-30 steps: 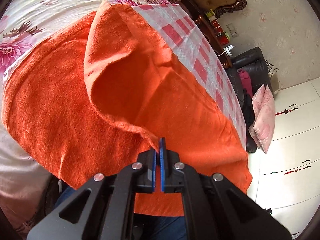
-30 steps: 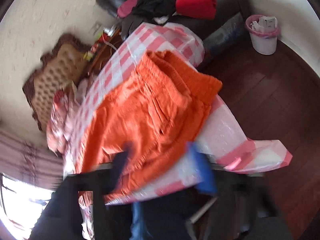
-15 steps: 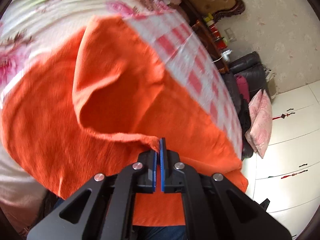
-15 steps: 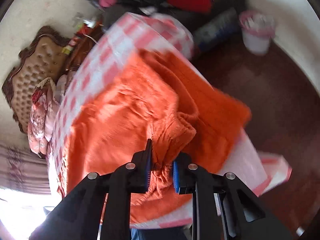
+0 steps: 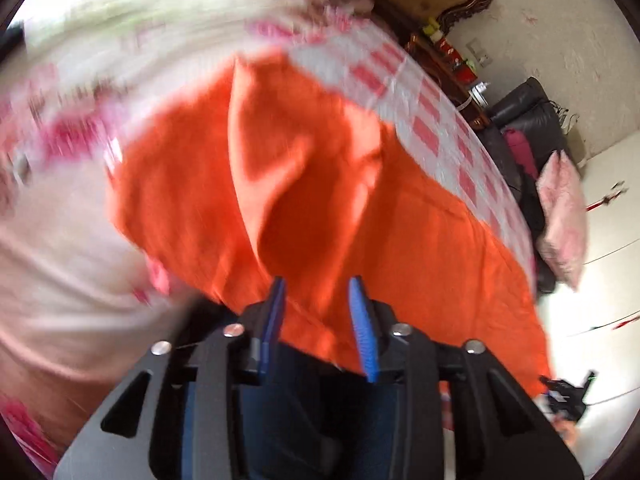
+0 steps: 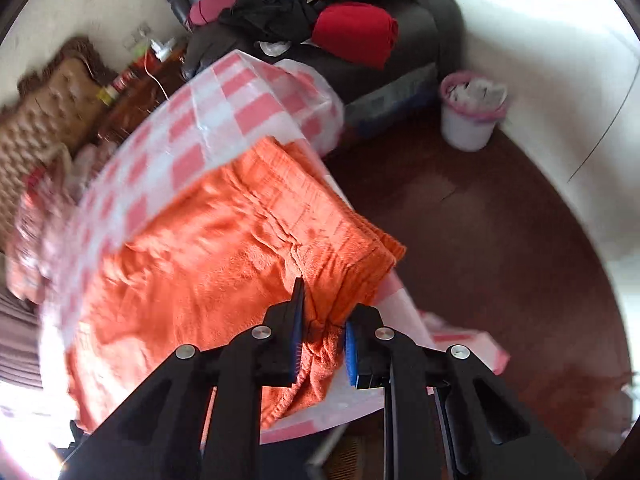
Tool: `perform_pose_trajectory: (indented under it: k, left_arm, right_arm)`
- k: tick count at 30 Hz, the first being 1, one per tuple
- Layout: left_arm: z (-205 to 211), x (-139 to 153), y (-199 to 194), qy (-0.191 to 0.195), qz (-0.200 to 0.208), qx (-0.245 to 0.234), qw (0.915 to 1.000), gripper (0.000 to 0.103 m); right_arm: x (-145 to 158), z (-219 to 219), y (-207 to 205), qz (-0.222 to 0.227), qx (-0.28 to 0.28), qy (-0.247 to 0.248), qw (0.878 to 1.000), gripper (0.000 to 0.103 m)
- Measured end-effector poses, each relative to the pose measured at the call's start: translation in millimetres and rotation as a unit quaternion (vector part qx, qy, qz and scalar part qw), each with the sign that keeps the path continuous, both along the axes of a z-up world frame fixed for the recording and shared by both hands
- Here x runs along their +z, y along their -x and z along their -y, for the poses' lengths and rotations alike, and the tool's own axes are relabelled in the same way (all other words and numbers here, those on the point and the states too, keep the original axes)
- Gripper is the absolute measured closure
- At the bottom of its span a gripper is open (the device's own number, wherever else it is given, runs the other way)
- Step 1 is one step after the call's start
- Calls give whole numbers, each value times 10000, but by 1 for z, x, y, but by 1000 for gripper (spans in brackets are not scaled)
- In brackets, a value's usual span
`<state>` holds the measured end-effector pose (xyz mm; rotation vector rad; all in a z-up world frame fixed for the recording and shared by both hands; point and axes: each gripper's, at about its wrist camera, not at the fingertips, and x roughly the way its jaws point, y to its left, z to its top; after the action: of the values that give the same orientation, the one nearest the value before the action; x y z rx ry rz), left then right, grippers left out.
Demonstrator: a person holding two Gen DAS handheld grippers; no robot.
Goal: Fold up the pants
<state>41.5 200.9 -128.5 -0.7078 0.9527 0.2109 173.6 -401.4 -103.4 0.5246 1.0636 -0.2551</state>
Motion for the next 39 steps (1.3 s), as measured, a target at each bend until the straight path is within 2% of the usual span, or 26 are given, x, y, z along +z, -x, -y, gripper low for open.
perform_pose_trajectory:
  k: [1,3,4,6,7,10,11,12,15,16,18,19,20,22,24,29,32,34,36,39]
  left_arm:
    - [0,11,-4,-616,88,15,9981,59]
    - [5,20,-16,-1506,83,-92,9885,58]
    - [10,20,-27,-1944,57,-252,9806,58]
    - [20,14,-47,-2586,-165,-524,9644,58]
    - [21,4,-58,-2832,-394,-690,9558,58]
    - [19,-19,-75,-3035,-805,-995,9442,62]
    - [18,-17,-78,-3161,-811,-1021,9397,88]
    - [15,-13,-81,-3200,-854,-1036,9378,101]
    - [-22,31,-62,-2637,-266,-456,9632,101]
    - [-38,47,-42,-2274,-16,-225,9735,101]
    - [-64,47,-15,-1502,112,67,9886,101]
    - [-78,35,1,-974,101,210,9950,101]
    - [-85,23,10,-655,92,295,9974,101]
    - [-94,-6,24,-229,-79,501,9984,101]
    - [-95,-19,30,21,-60,606,9981,100]
    - [-87,-14,35,-82,4,617,9981,101]
    - [-83,15,44,-397,297,775,9958,101]
    - [-76,26,52,-605,343,805,9943,101]
    - [-69,14,57,-624,66,817,9947,101]
    - [-77,-23,58,-174,-395,937,9947,99]
  right_arm:
    - [-3,-1,3,-16,24,109,9999,85]
    - [-5,-7,2,-60,70,392,9992,85]
    - [-6,-9,2,-71,91,436,9990,85]
    - [-8,-11,-1,-96,124,556,9983,85]
    - [-8,-12,-1,-105,132,580,9982,85]
    - [-7,-13,-3,-142,134,608,9980,85]
    - [-9,-13,-4,-165,136,616,9979,85]
    - [-10,-15,-6,-199,136,625,9978,85]
    - [-6,-17,-10,-187,132,623,9978,85]
    - [-1,-17,-9,-137,136,621,9979,85]
    - [6,-15,-5,-59,145,548,9984,85]
    - [5,-14,-3,-79,152,527,9985,85]
    - [4,-13,-2,-121,171,548,9983,85]
    - [-3,-13,-3,-229,200,584,9978,85]
    - [-8,-14,-4,-333,179,579,9976,85]
    - [-4,-16,-4,-326,246,690,9968,85]
    - [-1,-18,-3,-302,233,662,9971,85]
    - [2,-20,-2,-272,269,659,9971,85]
    - [4,-21,-2,-259,283,648,9972,85]
    - [0,-22,-5,-313,328,676,9967,85]
